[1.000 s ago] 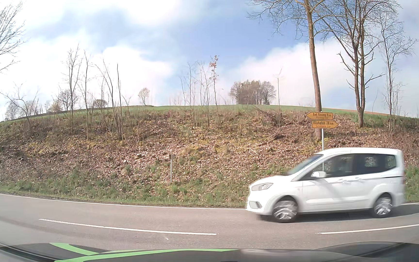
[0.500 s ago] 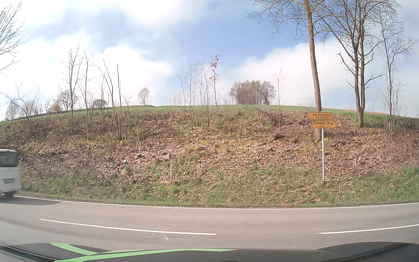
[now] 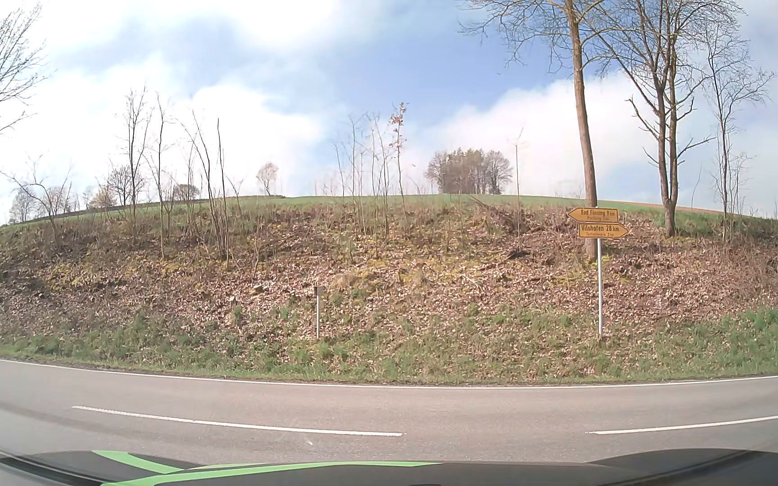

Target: Follow the waypoints while adhering to traffic rules and regulations

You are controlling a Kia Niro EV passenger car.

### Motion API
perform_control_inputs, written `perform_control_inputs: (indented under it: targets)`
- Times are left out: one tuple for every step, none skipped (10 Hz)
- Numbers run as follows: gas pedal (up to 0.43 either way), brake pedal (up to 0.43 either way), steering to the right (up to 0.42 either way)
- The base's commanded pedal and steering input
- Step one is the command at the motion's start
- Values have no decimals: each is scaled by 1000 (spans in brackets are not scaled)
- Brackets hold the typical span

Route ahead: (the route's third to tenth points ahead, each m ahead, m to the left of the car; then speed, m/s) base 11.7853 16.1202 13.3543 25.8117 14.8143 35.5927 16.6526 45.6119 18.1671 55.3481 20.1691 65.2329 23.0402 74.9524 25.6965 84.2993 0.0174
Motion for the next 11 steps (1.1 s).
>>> perform_control_inputs:
  targets:
    - [0,305,-186]
    - [0,305,-186]
    - [0,305,-186]
    - [0,305,-186]
    - [0,305,-186]
    - [0,305,-186]
    - [0,305,-186]
    - [0,305,-186]
    - [0,305,-186]
    - [0,311,-186]
    - [0,305,-186]
